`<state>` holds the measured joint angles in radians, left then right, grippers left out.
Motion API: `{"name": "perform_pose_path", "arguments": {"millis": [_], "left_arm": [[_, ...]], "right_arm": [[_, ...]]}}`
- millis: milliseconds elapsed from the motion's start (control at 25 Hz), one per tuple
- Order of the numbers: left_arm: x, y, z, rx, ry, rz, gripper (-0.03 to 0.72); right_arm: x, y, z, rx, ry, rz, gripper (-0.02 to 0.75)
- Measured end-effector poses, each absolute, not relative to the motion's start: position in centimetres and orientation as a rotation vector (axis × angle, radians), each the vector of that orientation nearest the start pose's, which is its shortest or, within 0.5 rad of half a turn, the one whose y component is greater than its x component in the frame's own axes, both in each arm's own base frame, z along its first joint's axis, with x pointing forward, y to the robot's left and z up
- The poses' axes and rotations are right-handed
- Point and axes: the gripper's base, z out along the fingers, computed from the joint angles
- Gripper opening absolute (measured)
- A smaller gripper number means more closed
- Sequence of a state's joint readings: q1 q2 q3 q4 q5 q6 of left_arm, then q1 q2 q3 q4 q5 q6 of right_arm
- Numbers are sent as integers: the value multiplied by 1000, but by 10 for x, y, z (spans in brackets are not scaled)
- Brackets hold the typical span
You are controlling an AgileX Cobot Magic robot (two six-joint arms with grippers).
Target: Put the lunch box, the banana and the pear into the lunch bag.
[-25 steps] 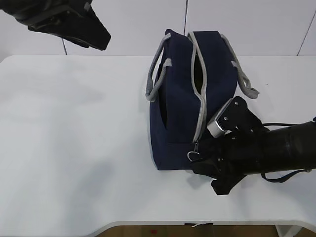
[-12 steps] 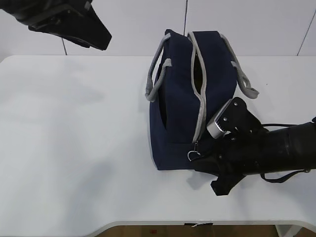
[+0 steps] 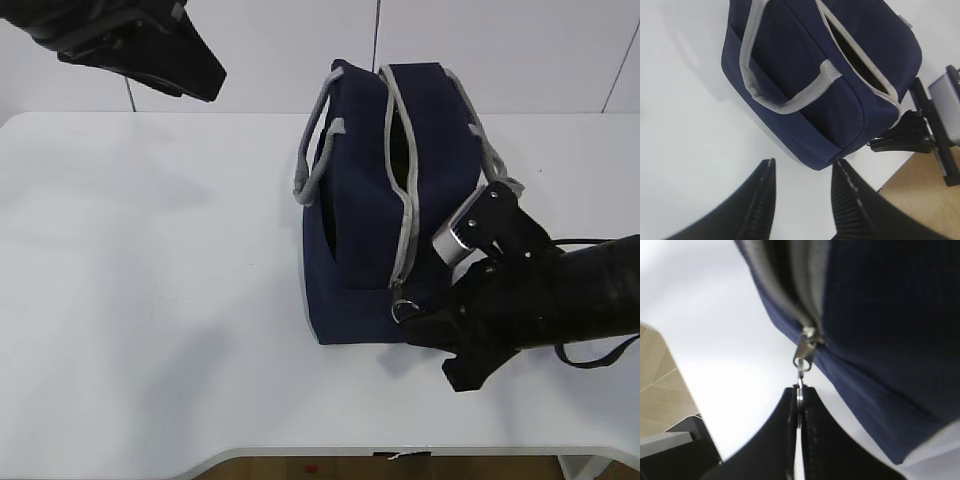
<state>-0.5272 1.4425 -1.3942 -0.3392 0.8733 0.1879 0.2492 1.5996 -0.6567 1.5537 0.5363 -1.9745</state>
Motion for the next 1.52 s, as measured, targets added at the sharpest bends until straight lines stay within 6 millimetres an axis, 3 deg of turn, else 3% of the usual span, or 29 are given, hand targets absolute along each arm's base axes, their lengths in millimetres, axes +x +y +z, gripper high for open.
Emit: {"name": "perform_pose_path", "arguments": {"millis": [760, 1200, 1520], "left_arm": [[258, -178, 377, 705, 2310, -582, 281], [258, -179, 377, 697, 2311, -606, 279], [257, -180, 377, 698, 2323, -621, 279]], "right_arm": [[232, 106, 257, -1065, 1862, 422, 6], [257, 114, 318, -1073, 1666, 353, 6], [293, 123, 308, -1080, 1705, 369, 6]]}}
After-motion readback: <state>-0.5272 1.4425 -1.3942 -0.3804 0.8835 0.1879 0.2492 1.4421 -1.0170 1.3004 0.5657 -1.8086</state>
